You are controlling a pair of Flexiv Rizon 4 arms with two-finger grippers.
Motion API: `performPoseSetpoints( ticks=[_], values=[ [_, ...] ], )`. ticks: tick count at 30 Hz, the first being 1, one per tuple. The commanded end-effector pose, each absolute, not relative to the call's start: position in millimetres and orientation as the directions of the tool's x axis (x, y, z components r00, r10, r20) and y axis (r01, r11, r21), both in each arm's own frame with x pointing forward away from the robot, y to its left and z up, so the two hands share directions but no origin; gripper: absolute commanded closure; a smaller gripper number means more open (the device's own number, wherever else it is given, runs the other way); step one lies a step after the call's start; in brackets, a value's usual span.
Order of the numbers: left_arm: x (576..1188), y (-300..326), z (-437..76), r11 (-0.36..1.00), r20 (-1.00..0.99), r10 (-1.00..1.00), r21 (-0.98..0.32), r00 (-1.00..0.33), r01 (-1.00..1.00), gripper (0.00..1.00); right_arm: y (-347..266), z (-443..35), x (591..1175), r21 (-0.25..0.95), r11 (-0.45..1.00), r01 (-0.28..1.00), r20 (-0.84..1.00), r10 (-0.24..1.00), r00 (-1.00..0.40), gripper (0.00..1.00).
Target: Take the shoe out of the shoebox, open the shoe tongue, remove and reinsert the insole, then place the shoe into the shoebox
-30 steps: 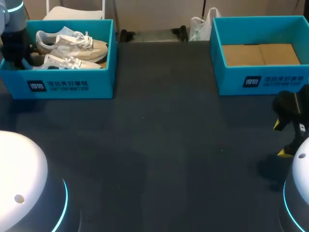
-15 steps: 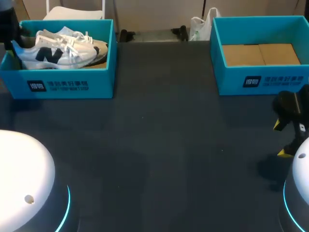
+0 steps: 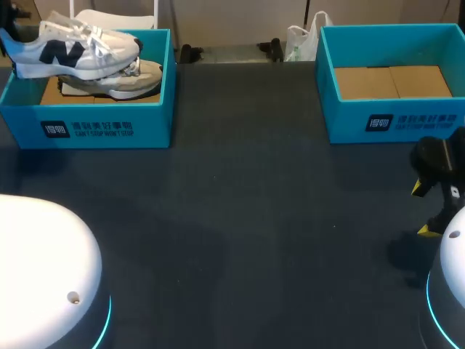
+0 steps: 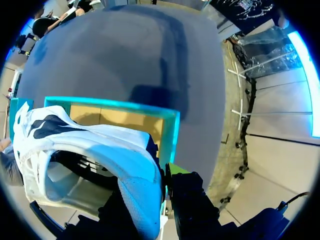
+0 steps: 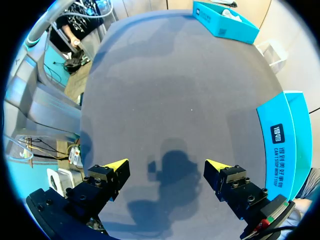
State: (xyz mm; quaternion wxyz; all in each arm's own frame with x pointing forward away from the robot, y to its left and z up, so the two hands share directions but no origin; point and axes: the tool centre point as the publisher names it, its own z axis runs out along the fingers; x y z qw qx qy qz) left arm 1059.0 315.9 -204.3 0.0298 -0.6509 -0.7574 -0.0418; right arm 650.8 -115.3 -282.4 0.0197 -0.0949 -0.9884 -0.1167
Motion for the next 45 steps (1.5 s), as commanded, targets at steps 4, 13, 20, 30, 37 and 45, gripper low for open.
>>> performPoseSetpoints(
  ticks=[4, 13, 20, 30, 37, 45],
  values=[
    [1001.4, 288.0, -152.5, 0.131, 0.127, 0.983, 0.024, -0.133, 0.991, 1.00, -114.6, -283.4, 650.0, 0.224, 0.955, 0.193, 0.059, 0.185, -0.981, 0.00],
    [986.7, 278.6, -146.2, 0.128, 0.116, 0.984, 0.045, -0.132, 0.991, 1.00, -114.6, -283.4, 650.0, 0.224, 0.955, 0.193, 0.059, 0.185, -0.981, 0.00],
    [964.4, 264.8, -151.4, 0.092, 0.095, 0.991, 0.070, -0.098, 0.993, 1.00, -114.6, -283.4, 650.0, 0.224, 0.955, 0.193, 0.059, 0.185, -0.981, 0.00],
    [882.9, 193.5, -159.9, 0.091, 0.120, 0.988, 0.076, -0.099, 0.993, 1.00, -114.6, -283.4, 650.0, 0.224, 0.955, 0.193, 0.059, 0.185, -0.981, 0.00],
    [840.3, 148.3, -165.8, 0.086, 0.141, 0.985, 0.115, -0.102, 0.990, 1.00, -114.6, -283.4, 650.0, 0.224, 0.955, 0.193, 0.059, 0.185, -0.981, 0.00],
    [797.7, 99.6, -178.9, 0.072, 0.119, 0.990, 0.079, -0.081, 0.994, 1.00, -114.6, -283.4, 650.0, 0.224, 0.955, 0.193, 0.059, 0.185, -0.981, 0.00]
  ],
)
